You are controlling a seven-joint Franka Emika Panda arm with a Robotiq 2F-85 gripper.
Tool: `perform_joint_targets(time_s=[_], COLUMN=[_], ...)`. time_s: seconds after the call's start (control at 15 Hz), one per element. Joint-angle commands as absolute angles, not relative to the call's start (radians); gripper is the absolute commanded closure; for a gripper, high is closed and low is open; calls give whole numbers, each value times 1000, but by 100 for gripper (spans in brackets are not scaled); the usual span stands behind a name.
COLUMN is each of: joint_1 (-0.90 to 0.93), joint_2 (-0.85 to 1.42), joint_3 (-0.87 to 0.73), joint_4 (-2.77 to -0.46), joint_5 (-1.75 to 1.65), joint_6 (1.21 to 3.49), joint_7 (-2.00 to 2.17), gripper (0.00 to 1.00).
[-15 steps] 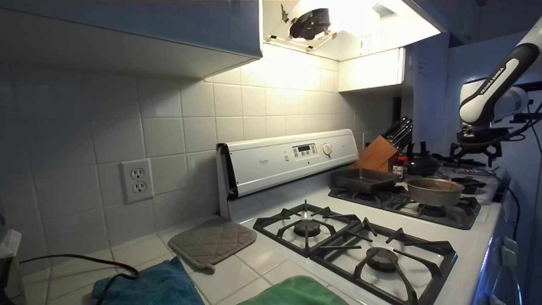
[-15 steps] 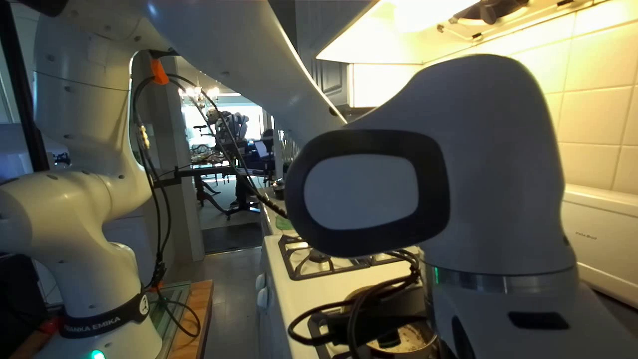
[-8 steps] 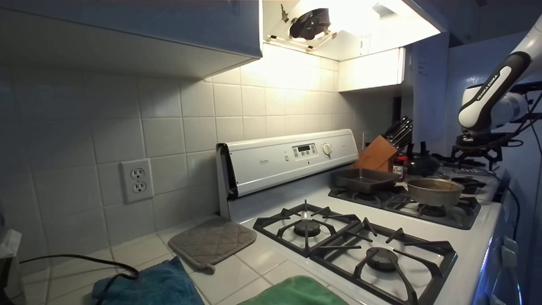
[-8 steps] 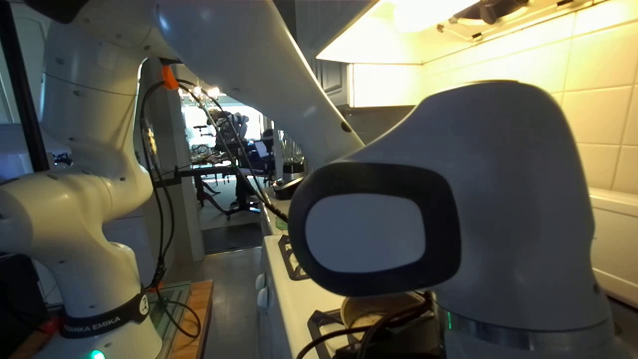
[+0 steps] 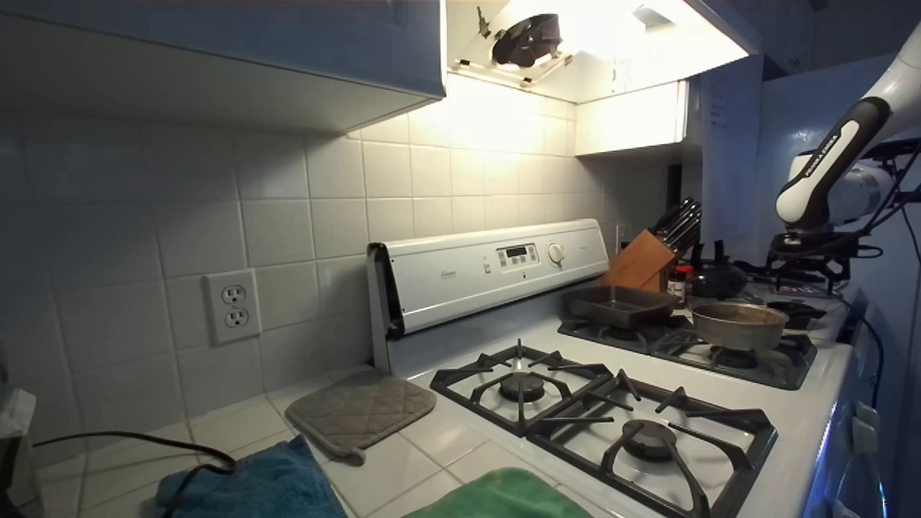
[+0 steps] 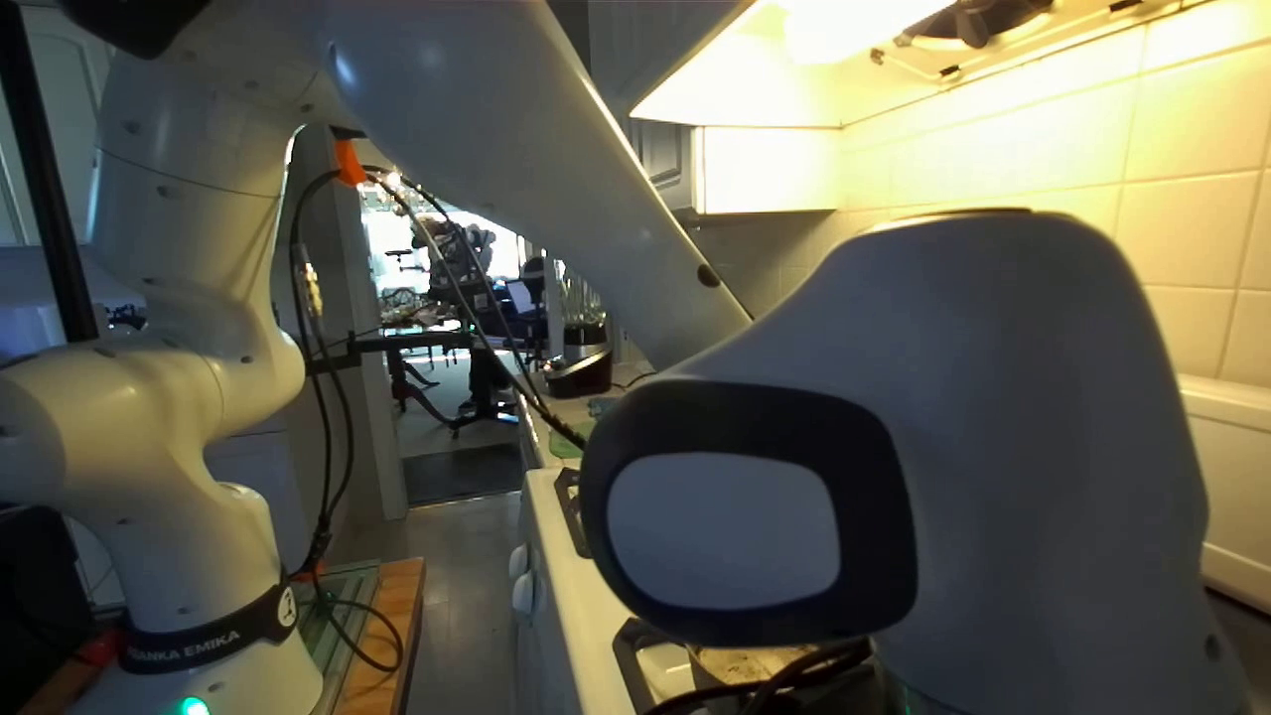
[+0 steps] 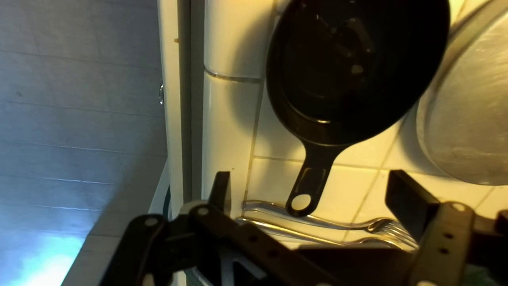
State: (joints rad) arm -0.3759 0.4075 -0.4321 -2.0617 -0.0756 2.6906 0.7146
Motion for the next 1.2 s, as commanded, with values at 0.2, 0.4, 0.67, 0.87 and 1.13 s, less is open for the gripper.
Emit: perform_joint_targets(time_s=[0.2,0.4,0.67,0.87,1.13], joint_1=[-385,-387,-383,-381,-377], joint_2=[474,498,526,542,555], joint_3=[-426,-426,-428,-428,-427], joint_4=[-2013,-1992,-1973,-1961,-1951], joint_5=[41,64,81,85,85], joint_6=[2708,2702,2701,2698,2698], joint_7=[633,609,596,591,590], gripper=[0,0,0,6,26])
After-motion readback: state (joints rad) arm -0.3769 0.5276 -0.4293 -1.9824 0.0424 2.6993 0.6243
